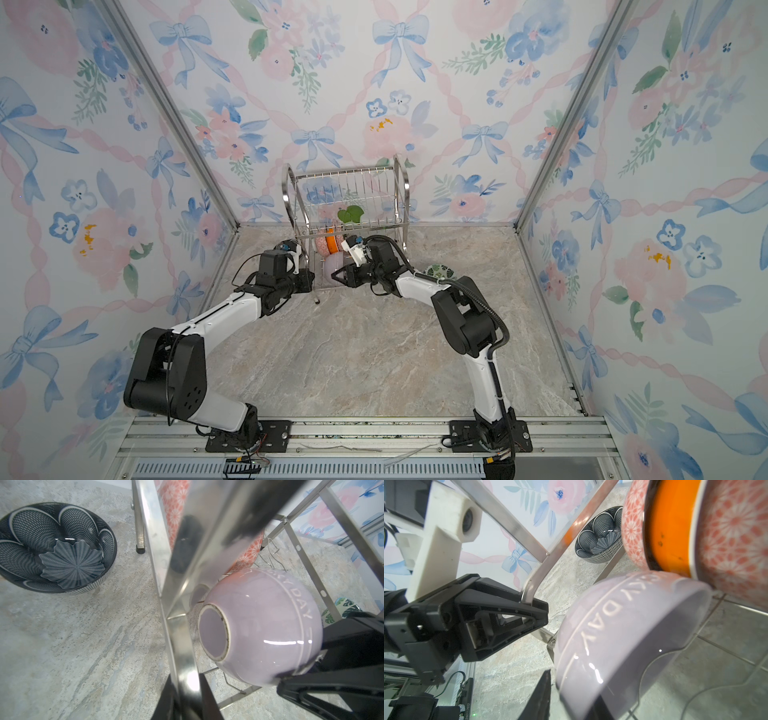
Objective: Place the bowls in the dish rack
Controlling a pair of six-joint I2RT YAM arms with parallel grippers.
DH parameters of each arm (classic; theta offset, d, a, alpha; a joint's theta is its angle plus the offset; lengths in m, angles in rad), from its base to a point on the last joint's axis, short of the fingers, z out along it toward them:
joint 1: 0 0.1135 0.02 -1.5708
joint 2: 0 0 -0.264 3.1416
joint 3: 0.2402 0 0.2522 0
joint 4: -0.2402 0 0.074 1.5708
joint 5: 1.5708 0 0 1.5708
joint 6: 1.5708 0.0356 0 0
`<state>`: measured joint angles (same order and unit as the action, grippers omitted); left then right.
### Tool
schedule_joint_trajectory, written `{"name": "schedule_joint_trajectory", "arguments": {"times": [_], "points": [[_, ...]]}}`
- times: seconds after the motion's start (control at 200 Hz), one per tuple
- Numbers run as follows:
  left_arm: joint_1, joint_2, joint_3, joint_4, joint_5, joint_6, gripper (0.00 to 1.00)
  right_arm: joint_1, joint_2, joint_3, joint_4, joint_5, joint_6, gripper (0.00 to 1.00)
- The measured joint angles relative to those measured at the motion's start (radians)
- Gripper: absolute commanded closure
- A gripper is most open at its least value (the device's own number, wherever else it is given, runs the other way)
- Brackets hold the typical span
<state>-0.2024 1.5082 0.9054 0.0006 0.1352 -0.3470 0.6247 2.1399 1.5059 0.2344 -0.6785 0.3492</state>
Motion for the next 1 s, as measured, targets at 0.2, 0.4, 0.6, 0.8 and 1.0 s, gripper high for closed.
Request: {"name": "schedule_joint_trajectory", "arguments": {"times": [0.2, 0.4, 0.6, 0.8, 1.0], "points": [[0.0, 0.0, 0.0, 0.0, 0.0, 0.0, 0.93, 0.001, -0.01, 0.007, -0.066, 0.014, -0.056, 0.72], [0.0, 0.0, 0.0, 0.0, 0.0, 0.0, 0.92, 0.006, -0.023, 0.007, -0.097, 0.035, -0.085, 0.72], [0.0, 0.0, 0.0, 0.0, 0.0, 0.0, 0.91, 0.008, -0.069, -0.017, -0.097, 0.059, -0.089, 0.69], [0.0, -0.006, 0.0, -0.011, 0.0, 0.003, 0.9, 0.008, -0.116, -0.058, -0.084, 0.078, -0.076, 0.68], [0.0, -0.006, 0.0, -0.011, 0.0, 0.003, 0.9, 0.007, -0.116, -0.058, -0.074, 0.079, -0.059, 0.68]]}}
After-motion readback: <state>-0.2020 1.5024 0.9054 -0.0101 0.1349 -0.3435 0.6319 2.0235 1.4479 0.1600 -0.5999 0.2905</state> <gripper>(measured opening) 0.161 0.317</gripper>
